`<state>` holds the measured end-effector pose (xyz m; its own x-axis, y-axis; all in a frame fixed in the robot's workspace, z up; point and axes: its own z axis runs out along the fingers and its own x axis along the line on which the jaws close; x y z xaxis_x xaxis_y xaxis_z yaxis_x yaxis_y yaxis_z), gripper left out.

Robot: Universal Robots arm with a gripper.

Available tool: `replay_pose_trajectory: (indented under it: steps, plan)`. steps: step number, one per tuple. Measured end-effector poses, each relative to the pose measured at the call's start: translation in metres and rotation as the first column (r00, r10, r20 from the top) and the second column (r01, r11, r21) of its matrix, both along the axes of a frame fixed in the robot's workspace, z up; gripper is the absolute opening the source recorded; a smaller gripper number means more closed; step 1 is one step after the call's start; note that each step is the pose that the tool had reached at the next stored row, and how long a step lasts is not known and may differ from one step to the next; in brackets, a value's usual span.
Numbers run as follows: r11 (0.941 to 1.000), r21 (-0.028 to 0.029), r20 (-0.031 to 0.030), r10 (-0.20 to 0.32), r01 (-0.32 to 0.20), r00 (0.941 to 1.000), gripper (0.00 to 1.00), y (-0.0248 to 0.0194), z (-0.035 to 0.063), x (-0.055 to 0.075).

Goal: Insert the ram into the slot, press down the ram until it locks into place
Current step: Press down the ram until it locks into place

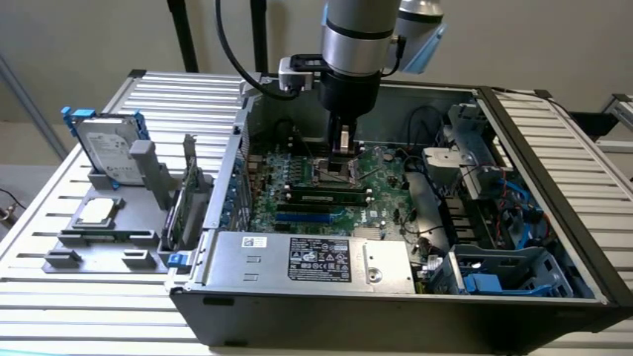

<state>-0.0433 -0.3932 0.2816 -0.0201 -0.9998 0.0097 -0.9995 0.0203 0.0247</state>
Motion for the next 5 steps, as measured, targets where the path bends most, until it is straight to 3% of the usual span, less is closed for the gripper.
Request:
replay_pose_trajectory:
  steps: [5]
  plan:
    - [1.0, 0.0001, 0.0, 0.0, 0.0, 1.0, 0.11, 0.0, 0.0, 0.0]
